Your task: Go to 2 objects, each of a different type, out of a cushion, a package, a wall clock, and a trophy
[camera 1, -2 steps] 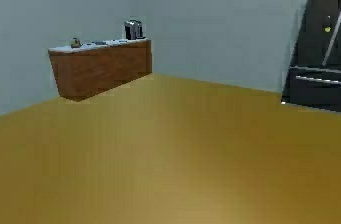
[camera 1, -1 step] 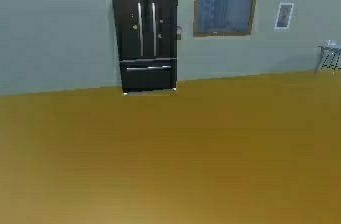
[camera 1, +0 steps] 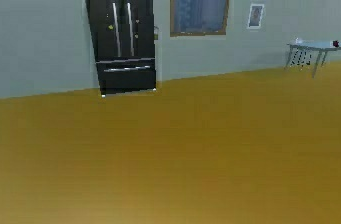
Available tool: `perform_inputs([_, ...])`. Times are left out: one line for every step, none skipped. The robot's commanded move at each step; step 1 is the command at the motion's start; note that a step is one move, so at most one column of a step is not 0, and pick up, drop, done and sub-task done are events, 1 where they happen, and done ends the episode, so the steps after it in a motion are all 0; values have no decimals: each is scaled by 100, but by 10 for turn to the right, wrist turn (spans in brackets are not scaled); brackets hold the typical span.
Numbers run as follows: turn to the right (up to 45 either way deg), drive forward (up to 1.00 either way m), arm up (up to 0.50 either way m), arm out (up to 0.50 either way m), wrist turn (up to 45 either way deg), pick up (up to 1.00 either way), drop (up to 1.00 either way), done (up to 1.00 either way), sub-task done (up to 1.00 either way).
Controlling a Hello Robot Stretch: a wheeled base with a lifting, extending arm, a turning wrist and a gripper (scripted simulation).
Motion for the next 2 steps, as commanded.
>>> perform_inputs([0,100,0,0,0,0,0,0,0])
perform_inputs([0,100,0,0,0,0,0,0,0])
